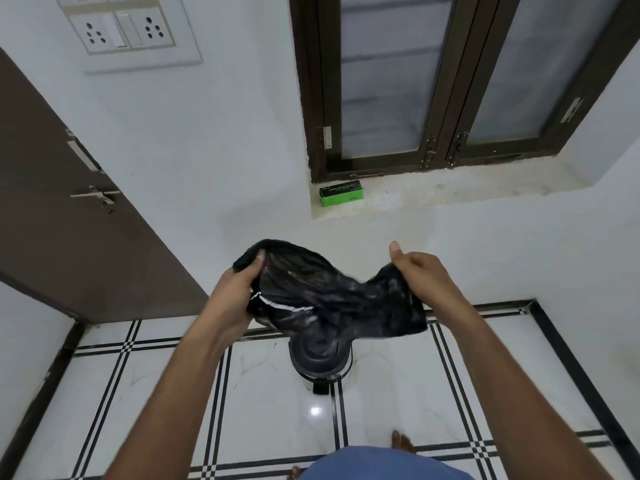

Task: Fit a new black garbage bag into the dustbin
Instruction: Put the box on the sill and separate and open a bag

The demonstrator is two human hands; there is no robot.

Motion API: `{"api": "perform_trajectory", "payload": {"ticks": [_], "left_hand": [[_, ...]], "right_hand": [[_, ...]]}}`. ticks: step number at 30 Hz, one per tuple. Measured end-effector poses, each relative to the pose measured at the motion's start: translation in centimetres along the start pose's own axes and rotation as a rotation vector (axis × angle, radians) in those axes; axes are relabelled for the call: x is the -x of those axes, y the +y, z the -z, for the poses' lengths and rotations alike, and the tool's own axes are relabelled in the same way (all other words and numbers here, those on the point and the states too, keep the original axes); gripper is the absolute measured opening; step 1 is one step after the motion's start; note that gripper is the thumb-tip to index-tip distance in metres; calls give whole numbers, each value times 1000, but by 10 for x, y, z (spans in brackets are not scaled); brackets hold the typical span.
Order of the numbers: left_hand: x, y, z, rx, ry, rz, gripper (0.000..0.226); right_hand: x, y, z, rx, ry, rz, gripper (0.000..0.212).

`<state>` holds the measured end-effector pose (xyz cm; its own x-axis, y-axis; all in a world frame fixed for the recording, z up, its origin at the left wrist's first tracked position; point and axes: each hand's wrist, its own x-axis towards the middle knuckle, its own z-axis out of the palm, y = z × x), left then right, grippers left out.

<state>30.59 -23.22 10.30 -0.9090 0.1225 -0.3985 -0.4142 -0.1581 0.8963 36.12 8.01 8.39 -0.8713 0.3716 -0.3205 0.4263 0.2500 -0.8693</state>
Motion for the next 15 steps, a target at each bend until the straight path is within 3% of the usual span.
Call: {"api": "perform_trajectory", "payload": {"ticks": [2, 5, 6, 9, 11, 12, 14, 15], "left_hand": [[4, -3, -13, -72, -36, -9, 31], [9, -3, -33, -135, -109, -6, 35], [10, -3, -38, -153, -122, -9, 36], [8, 1, -34, -223, -190, -71, 43], [5, 3, -15, -475, -241, -79, 60], [3, 2, -5, -682, -233, -93, 58], [-6, -4, 19, -1108, -89, -164, 27], [-10, -6, 32, -1210, -17, -167, 16]], "right_hand": [[12, -5, -5, 133, 2, 179, 89], [22, -17, -26, 110, -364, 289, 114], [23, -19, -34, 92, -465, 282, 103], [19, -18, -48, 16, -543, 306, 28], [15, -15, -42, -155, -489, 257, 30], [13, -14, -37, -275, -464, 204, 33], [7, -11, -22, -530, -428, 62, 37], [3, -9, -14, -644, -404, -8, 40]]}}
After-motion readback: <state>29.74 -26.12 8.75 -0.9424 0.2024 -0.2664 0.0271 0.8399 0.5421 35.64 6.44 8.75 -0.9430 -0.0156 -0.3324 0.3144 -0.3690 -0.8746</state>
